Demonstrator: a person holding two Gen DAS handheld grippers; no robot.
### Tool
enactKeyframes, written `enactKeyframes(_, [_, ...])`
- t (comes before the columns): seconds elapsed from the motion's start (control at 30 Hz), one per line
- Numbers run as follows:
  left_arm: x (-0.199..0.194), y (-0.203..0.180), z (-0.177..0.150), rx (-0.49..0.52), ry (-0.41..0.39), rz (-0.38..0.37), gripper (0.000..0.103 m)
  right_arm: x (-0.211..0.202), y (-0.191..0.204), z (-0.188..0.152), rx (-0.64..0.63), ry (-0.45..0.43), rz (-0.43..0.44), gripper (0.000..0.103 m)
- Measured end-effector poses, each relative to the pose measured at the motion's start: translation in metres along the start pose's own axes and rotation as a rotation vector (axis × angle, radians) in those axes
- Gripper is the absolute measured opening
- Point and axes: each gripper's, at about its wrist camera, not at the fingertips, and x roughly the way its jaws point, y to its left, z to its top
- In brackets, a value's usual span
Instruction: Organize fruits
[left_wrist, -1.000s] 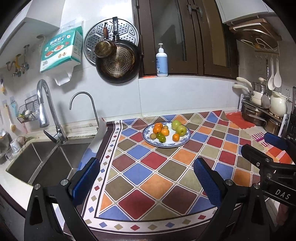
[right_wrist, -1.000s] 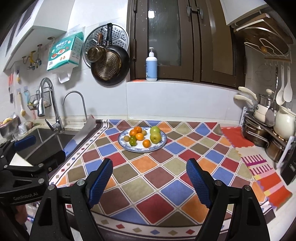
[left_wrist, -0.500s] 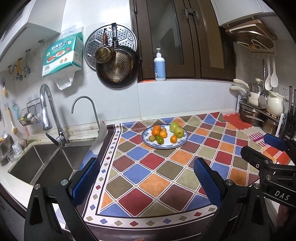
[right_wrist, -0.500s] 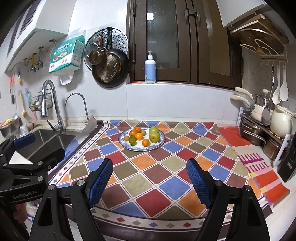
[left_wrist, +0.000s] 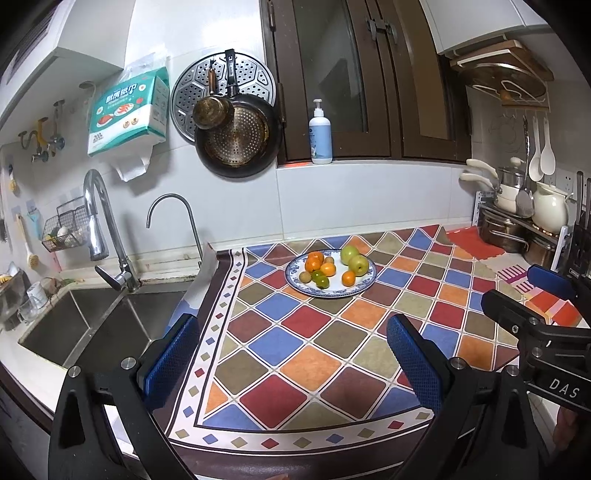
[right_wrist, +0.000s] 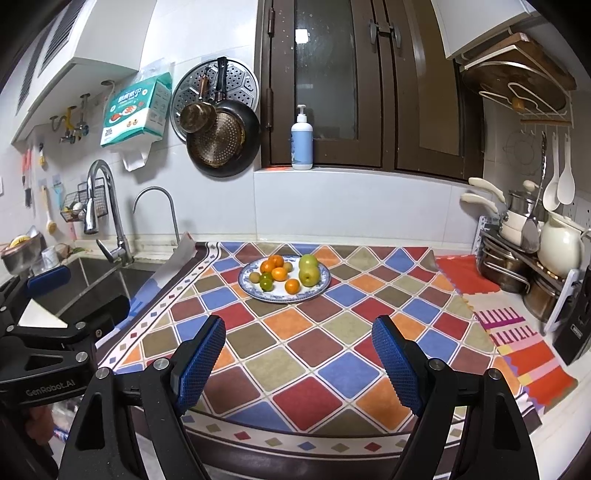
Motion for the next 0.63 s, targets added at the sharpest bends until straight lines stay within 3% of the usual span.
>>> enactKeyframes(0.63, [0.0048,-0.0013,-0.0004,-0.001,0.014,0.0,0.103,0.0012,-0.0013,0.0017,0.003,0.012,0.002,0.082])
